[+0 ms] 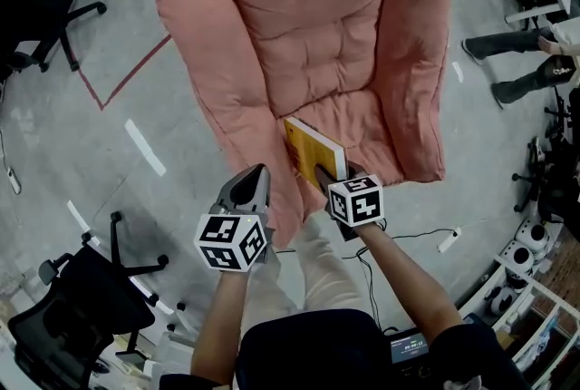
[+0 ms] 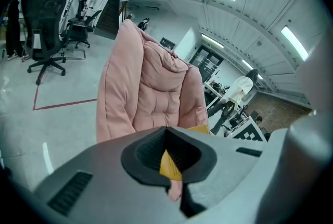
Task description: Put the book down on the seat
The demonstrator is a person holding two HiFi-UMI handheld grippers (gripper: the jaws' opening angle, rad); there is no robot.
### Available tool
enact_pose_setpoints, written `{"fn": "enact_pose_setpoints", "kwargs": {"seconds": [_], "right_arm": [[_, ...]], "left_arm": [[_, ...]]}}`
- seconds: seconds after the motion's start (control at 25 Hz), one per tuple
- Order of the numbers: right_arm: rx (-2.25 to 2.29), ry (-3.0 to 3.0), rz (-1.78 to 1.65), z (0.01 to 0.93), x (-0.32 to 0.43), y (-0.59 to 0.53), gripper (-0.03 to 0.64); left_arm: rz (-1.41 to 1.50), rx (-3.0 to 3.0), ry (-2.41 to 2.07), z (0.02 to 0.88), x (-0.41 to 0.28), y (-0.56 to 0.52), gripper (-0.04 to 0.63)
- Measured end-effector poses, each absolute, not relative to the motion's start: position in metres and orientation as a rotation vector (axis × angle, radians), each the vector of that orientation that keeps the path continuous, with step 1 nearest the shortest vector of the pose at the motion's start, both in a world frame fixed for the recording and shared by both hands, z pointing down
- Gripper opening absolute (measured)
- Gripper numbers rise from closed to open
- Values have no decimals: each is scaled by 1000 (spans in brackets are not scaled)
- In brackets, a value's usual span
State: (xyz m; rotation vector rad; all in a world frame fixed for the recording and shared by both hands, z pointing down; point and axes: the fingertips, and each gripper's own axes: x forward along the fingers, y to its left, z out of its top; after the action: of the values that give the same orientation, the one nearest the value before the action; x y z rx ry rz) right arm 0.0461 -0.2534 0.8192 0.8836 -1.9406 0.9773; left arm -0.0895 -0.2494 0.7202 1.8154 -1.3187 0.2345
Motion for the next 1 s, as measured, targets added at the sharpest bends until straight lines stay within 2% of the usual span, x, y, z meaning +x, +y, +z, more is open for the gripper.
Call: {"fn": "enact_pose_setpoints", "kwargs": {"seconds": [1.0], "right_arm": [[861, -1854, 1040, 844, 44, -248, 156]], "left_arm": [[233, 1794, -1312, 730, -96, -252, 5]]}}
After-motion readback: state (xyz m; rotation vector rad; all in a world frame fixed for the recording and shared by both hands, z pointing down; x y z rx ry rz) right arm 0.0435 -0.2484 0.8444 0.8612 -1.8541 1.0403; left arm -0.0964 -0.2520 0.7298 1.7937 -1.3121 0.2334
